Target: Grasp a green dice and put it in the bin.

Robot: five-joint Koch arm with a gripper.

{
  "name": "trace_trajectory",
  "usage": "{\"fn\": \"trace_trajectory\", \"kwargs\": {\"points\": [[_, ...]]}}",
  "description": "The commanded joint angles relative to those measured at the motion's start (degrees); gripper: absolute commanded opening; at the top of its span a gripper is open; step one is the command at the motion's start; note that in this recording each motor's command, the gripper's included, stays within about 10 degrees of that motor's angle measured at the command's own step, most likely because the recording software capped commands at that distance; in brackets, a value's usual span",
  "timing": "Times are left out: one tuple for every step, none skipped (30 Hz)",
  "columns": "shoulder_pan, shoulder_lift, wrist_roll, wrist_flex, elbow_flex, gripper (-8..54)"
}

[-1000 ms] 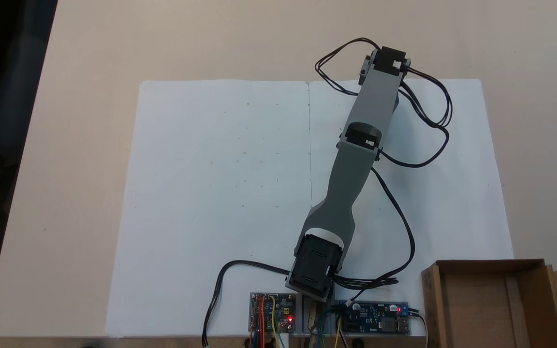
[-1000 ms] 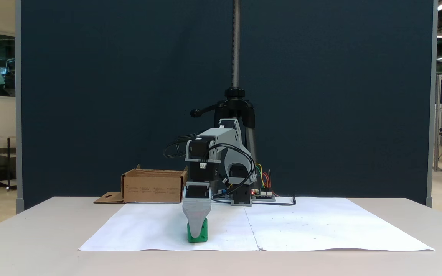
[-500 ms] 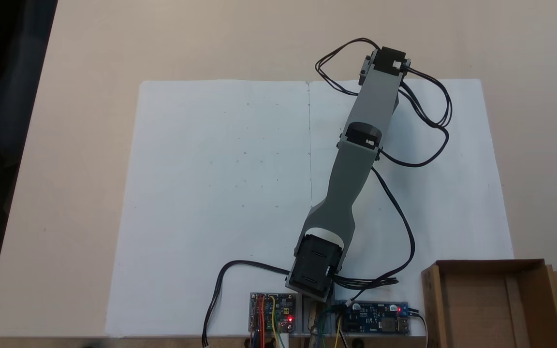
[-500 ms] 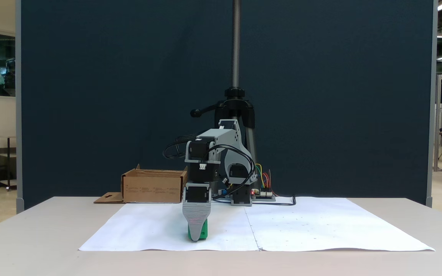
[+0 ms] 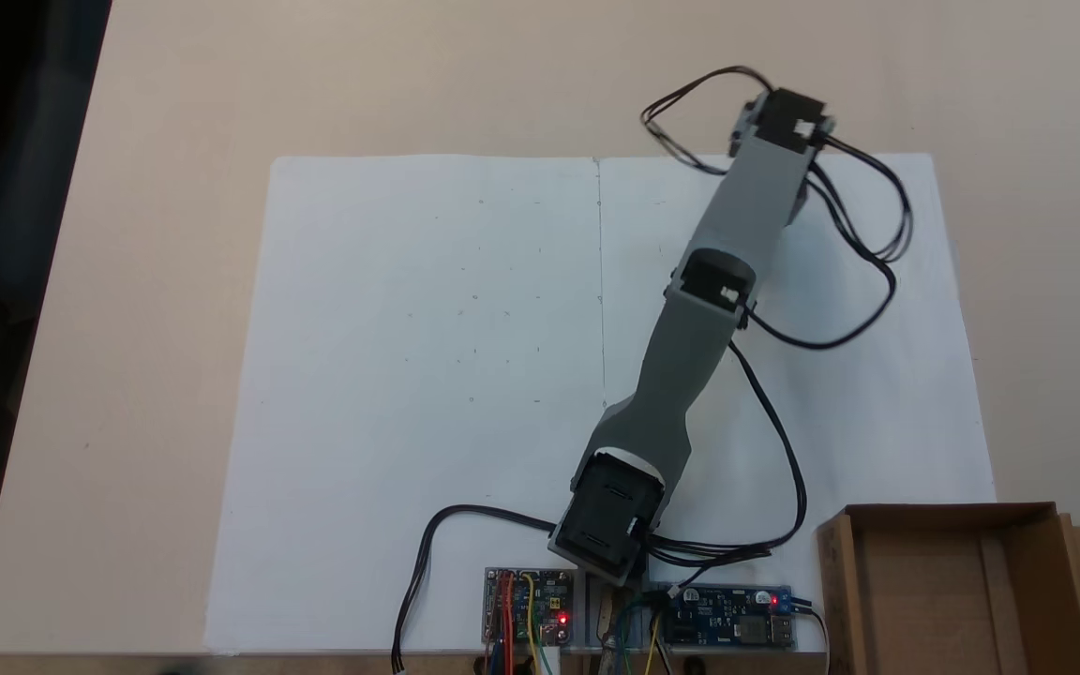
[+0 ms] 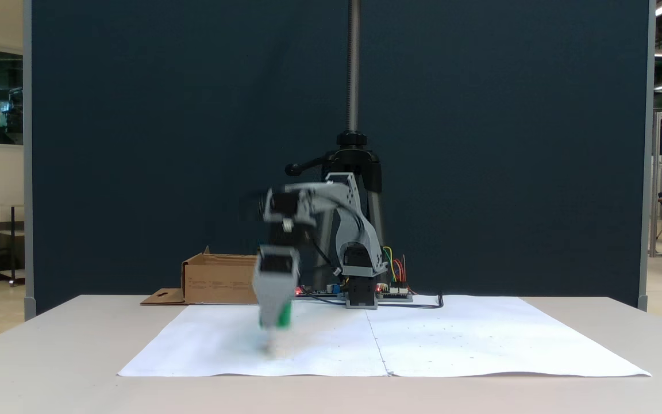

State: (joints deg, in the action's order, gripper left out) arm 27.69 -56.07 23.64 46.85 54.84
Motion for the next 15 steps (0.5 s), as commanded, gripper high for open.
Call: {"fn": "trace_trajectory", "kwargs": {"points": [[3.43,-7.65,0.44,2.90,-2.29,11.9],[4.92,-9.40,-0.35,3.52,-2.20,12.0],[6.24,-11.16,-1.05,4.66,-2.20,11.9],[9.14,-14.06,-2.72,5.89,-1.85,11.9],[10.72,-15.29,-3.43,5.89,-1.67,11.9],[13.62,-17.23,-5.19,6.06,-1.49,11.9],[16.61,-19.42,-6.42,6.59,-1.32,11.9],[18.19,-20.30,-6.94,7.38,-1.32,11.9],[19.86,-21.45,-7.21,8.17,-1.32,12.0],[21.53,-22.24,-7.56,8.79,-1.32,11.9],[23.29,-23.03,-8.17,9.58,-1.32,11.9],[25.22,-23.99,-9.14,10.28,-1.32,11.9],[26.98,-24.43,-9.67,10.37,-1.32,11.9],[28.83,-25.05,-10.28,10.81,-1.32,11.9],[30.50,-25.49,-10.99,11.25,-1.32,11.9]]}}
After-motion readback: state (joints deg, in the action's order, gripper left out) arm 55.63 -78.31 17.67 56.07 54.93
